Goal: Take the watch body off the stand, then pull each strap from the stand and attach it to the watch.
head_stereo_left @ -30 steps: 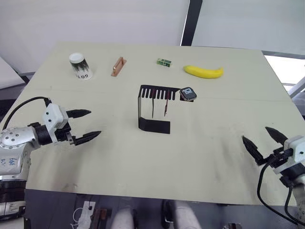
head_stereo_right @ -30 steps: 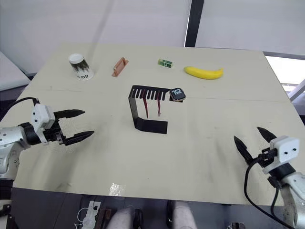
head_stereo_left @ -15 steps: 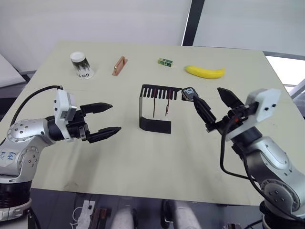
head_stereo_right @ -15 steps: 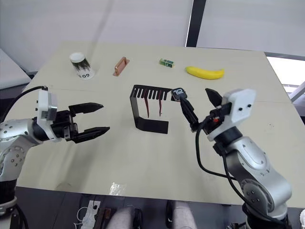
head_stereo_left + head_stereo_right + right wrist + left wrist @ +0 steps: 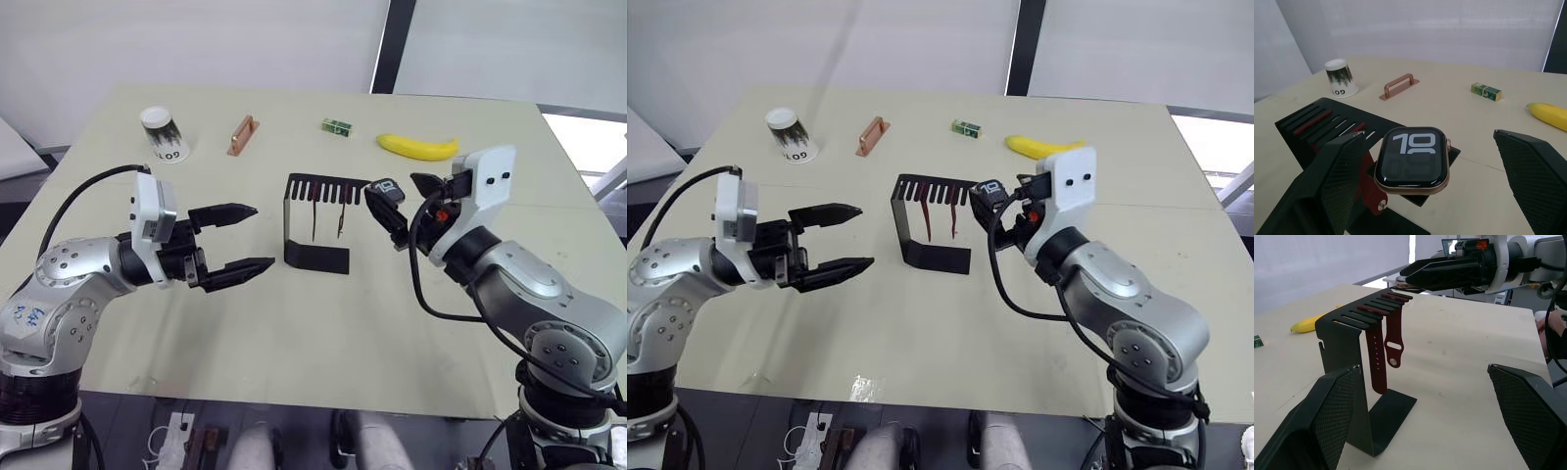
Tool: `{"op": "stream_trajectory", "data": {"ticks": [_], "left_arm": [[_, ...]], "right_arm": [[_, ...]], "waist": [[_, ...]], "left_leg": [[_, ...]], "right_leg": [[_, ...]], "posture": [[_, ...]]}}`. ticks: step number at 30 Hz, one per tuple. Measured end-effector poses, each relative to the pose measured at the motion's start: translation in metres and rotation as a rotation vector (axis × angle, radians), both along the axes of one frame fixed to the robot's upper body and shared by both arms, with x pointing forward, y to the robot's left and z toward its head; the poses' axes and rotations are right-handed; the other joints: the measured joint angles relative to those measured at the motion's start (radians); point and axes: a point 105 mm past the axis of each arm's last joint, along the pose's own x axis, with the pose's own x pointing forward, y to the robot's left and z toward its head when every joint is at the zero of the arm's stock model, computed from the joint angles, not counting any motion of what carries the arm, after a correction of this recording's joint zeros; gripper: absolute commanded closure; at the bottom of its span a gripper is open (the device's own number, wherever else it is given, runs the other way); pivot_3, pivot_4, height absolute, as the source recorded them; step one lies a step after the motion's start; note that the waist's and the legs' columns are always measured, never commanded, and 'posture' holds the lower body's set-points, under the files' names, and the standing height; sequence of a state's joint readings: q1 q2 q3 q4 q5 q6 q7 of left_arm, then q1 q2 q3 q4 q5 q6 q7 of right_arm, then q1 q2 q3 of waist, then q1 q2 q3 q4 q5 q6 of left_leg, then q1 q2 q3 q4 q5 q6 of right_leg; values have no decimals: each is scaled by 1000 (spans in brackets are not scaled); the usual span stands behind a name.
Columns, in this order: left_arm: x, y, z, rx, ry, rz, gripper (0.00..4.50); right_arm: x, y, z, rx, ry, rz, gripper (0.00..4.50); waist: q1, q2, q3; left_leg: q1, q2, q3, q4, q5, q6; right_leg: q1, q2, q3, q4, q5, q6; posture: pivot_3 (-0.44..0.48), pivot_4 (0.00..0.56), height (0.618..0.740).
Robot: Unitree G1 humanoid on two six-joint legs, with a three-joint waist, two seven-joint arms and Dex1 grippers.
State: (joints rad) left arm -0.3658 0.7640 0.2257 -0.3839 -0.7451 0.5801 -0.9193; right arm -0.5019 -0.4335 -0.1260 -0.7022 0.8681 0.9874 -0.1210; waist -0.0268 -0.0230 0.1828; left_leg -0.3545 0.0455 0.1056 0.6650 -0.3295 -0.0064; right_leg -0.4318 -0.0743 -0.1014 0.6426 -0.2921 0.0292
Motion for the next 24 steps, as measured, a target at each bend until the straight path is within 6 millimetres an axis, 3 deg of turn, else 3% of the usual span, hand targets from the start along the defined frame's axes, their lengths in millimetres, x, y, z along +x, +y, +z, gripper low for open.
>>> {"op": "stream_trajectory", "data": {"ticks": [12, 20, 24], "left_arm": [[-1, 0, -5, -8, 15, 8, 0], [-2, -2, 0, -38, -19, 0, 0], [-1, -5, 11, -89, -50, -5, 0]], "right_arm": [[6, 1, 0, -14, 4, 4, 64], [8, 8, -3, -23, 8, 27, 64], [8, 9, -3, -21, 8, 33, 64]], "waist": [[-1, 0, 0], [0, 0, 0], [0, 0, 0]], "left_leg": [[0, 0, 0, 0, 0, 0], [0, 0, 0, 0, 0, 0], [0, 0, 0, 0, 0, 0]], "right_leg": [[0, 0, 0, -1, 0, 0], [0, 0, 0, -1, 0, 0], [0, 0, 0, -1, 0, 0]], "posture": [[0, 150, 740], [0, 150, 740], [0, 150, 740]]}}
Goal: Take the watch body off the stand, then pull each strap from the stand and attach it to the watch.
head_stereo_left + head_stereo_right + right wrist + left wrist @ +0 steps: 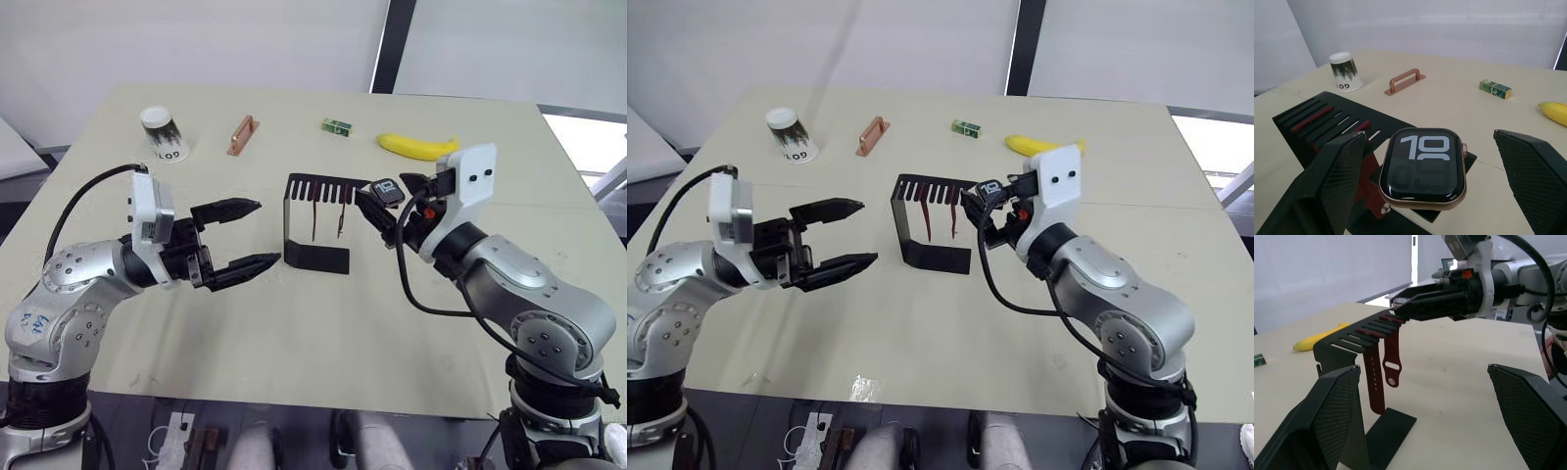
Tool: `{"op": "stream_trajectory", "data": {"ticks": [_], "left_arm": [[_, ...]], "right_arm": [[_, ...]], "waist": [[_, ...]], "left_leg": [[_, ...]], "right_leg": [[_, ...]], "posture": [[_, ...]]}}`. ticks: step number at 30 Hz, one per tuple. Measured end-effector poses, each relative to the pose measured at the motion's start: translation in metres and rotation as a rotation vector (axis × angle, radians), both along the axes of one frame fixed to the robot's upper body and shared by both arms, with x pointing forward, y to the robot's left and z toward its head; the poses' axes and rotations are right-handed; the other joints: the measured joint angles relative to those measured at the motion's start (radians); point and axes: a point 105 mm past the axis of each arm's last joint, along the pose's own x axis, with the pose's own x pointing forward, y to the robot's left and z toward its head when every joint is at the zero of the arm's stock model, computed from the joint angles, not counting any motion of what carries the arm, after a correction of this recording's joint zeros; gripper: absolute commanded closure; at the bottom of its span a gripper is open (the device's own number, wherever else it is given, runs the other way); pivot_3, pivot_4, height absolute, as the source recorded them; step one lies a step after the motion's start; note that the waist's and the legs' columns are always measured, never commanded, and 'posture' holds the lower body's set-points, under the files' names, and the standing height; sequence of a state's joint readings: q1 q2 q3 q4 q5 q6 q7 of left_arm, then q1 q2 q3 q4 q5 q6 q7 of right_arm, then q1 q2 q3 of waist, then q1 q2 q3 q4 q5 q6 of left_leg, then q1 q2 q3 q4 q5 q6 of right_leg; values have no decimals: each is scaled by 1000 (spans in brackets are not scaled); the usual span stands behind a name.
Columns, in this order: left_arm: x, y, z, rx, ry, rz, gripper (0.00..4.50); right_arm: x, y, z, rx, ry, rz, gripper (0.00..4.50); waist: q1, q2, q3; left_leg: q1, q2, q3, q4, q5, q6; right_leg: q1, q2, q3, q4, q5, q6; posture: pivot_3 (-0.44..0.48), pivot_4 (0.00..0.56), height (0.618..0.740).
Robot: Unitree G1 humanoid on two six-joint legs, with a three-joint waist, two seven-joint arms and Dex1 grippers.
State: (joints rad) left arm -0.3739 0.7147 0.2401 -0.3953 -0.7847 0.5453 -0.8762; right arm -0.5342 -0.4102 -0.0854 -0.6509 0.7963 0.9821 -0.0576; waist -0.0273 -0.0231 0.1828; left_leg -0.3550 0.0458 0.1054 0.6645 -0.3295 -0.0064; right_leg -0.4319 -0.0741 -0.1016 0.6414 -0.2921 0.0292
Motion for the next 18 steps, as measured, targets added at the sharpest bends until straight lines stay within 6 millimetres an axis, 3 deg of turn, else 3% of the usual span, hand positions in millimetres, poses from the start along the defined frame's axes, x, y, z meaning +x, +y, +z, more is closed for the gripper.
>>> {"op": "stream_trajectory", "data": {"ticks": [6, 9, 12, 18], "left_arm": [[0, 3, 5, -5, -16, 9, 0], [0, 3, 4, -5, -12, 11, 0], [-1, 3, 3, -4, -10, 11, 0], [-1, 3, 3, -2, -11, 11, 0]], "right_arm": [[1, 0, 0, 0, 0, 2, 64], [1, 0, 0, 3, -1, 4, 857], [1, 1, 0, 3, -2, 9, 2216], [1, 3, 0, 13, -5, 14, 2227]], "waist": [[-1, 0, 0], [-1, 0, 0], [-1, 0, 0], [-1, 0, 0]], "left_leg": [[0, 0, 0, 0, 0, 0], [0, 0, 0, 0, 0, 0], [0, 0, 0, 0, 0, 0], [0, 0, 0, -1, 0, 0]], "right_leg": [[0, 0, 0, 0, 0, 0], [0, 0, 0, 0, 0, 0], [0, 0, 0, -1, 0, 0], [0, 0, 0, -2, 0, 0]], "posture": [[0, 150, 740], [0, 150, 740], [0, 150, 740], [0, 150, 740]]}}
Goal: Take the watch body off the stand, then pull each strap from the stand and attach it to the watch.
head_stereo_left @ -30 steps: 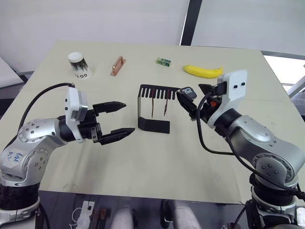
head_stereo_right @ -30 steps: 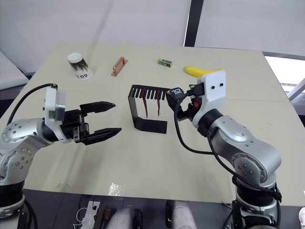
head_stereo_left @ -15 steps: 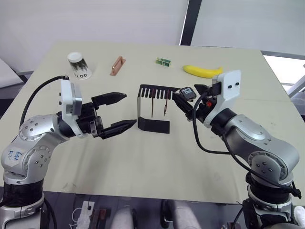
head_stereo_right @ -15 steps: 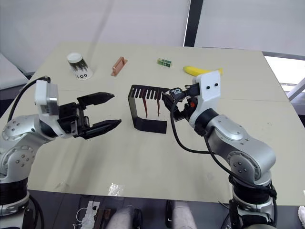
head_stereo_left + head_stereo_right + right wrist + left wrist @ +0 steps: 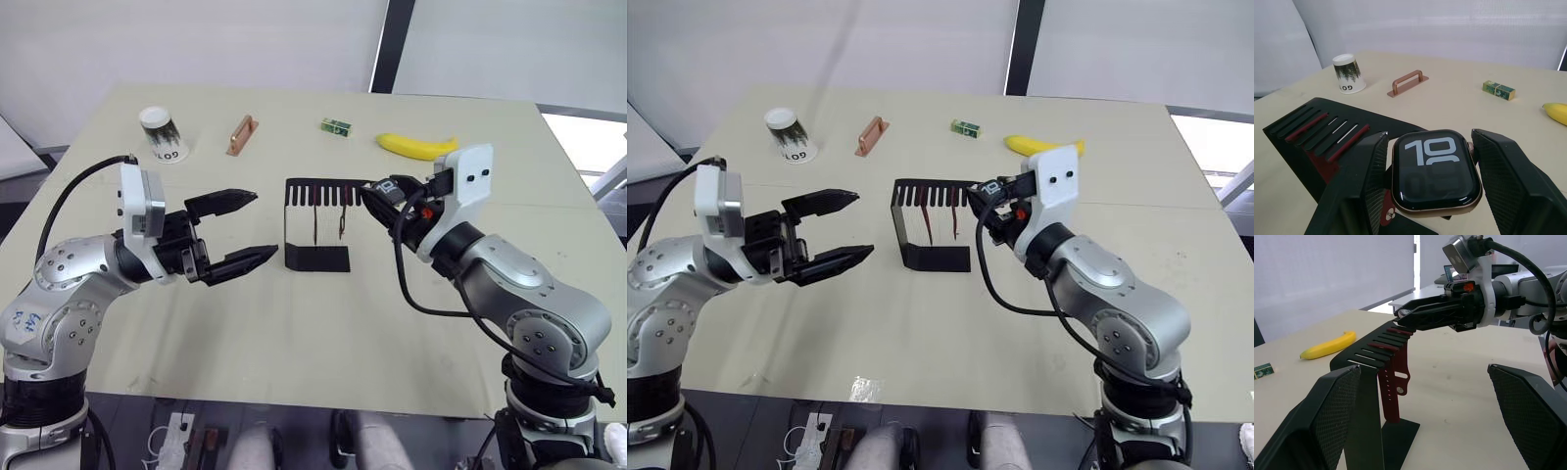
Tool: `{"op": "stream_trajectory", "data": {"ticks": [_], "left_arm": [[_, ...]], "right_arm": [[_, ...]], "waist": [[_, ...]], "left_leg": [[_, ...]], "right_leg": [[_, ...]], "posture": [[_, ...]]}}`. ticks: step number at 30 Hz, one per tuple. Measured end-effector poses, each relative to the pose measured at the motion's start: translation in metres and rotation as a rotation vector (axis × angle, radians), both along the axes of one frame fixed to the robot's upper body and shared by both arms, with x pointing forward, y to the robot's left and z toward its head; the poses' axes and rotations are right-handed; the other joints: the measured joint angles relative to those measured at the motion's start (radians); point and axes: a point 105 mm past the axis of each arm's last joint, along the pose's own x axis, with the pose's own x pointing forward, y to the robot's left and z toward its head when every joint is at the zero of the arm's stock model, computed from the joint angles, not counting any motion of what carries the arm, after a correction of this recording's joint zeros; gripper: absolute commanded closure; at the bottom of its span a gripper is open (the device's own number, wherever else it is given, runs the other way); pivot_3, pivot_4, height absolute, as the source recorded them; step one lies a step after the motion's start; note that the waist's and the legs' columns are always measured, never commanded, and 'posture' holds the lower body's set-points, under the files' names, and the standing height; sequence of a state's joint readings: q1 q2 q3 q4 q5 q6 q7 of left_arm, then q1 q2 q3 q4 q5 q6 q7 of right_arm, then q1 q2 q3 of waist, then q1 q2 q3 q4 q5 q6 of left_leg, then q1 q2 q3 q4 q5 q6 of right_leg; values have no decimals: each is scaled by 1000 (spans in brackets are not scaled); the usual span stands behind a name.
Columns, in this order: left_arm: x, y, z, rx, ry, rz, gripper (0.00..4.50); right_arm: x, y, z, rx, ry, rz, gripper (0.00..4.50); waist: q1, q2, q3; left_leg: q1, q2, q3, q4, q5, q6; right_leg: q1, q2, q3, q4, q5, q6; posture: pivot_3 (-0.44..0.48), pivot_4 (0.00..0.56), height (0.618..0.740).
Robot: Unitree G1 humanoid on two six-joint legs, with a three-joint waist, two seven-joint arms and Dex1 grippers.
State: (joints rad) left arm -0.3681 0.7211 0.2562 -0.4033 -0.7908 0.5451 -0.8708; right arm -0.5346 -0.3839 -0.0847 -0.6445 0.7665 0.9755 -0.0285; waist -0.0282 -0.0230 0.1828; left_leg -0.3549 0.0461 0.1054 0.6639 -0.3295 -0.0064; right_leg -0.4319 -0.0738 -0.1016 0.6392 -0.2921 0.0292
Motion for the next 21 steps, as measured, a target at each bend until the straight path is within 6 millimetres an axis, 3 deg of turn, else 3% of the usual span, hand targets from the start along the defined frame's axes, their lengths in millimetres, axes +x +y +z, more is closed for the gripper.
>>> {"op": "stream_trajectory", "data": {"ticks": [20, 21], "left_arm": [[-2, 0, -4, 9, 11, 6, 0], [-2, 0, -4, 10, 11, 6, 0]], "right_arm": [[-1, 1, 1, -5, -15, 13, 2227], [-1, 1, 1, -5, -15, 14, 1727]], "waist": [[0, 0, 0], [0, 0, 0]], "left_leg": [[0, 0, 0, -1, 0, 0], [0, 0, 0, -1, 0, 0]], "right_leg": [[0, 0, 0, -2, 0, 0], [0, 0, 0, -2, 0, 0]], "posture": [[0, 150, 740], [0, 150, 740]]}}
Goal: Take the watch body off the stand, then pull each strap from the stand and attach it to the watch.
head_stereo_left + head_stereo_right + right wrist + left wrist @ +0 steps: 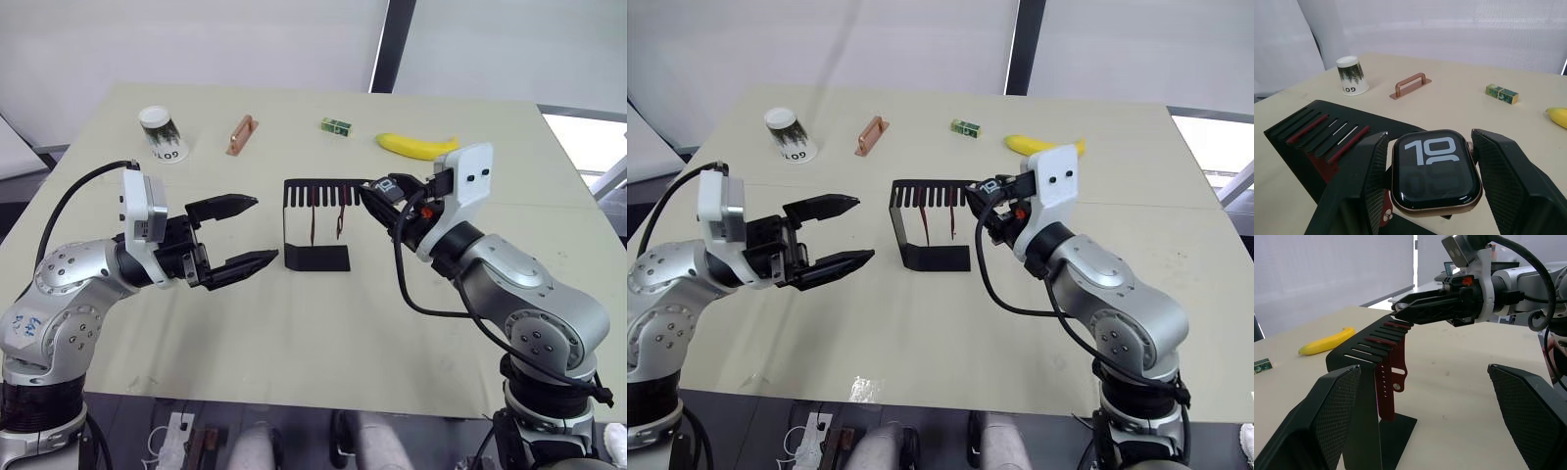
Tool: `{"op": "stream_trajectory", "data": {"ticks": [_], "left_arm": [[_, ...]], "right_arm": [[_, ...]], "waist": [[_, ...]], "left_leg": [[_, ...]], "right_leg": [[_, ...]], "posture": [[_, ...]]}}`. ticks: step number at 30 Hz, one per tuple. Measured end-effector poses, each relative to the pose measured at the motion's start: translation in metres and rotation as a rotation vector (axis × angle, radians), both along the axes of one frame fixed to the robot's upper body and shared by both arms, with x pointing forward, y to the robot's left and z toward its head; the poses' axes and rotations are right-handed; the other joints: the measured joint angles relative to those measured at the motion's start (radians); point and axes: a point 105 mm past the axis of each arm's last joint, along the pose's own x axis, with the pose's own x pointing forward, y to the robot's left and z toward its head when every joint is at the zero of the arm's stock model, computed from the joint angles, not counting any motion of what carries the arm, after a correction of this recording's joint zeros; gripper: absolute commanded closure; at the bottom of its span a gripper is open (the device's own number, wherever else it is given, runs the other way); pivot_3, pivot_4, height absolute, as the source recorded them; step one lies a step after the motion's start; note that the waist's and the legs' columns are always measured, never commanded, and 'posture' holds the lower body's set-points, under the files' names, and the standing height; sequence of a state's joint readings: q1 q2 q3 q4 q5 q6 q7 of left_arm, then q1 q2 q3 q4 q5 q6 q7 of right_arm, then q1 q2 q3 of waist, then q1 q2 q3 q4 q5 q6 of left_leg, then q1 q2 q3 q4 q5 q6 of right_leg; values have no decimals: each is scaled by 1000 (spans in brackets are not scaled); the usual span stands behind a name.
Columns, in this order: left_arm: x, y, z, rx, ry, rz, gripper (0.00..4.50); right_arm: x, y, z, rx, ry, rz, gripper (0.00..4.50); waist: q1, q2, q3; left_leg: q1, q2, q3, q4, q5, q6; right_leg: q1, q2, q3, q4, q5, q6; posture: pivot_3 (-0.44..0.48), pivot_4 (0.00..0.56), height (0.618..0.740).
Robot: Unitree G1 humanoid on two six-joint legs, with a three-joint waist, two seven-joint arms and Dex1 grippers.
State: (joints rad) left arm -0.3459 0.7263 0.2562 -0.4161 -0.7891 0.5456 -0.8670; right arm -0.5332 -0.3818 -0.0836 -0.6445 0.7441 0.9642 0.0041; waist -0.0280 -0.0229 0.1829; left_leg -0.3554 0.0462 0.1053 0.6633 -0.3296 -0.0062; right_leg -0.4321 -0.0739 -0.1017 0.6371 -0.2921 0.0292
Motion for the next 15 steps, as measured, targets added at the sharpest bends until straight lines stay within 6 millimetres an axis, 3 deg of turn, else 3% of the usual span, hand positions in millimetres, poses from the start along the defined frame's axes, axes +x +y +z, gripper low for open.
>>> {"op": "stream_trajectory", "data": {"ticks": [4, 15], "left_arm": [[0, 0, 0, 1, 0, 1, 0], [0, 1, 0, 18, -1, 5, 0]], "right_arm": [[0, 0, 0, 3, -6, 3, 33], [-2, -2, 2, 13, -49, 8, 33]], "waist": [[0, 0, 0], [0, 0, 0]], "left_leg": [[0, 0, 0, 0, 0, 0], [0, 0, 0, 0, 0, 0]], "right_leg": [[0, 0, 0, 0, 0, 0], [0, 0, 0, -1, 0, 0]], "posture": [[0, 150, 740], [0, 150, 740]]}}
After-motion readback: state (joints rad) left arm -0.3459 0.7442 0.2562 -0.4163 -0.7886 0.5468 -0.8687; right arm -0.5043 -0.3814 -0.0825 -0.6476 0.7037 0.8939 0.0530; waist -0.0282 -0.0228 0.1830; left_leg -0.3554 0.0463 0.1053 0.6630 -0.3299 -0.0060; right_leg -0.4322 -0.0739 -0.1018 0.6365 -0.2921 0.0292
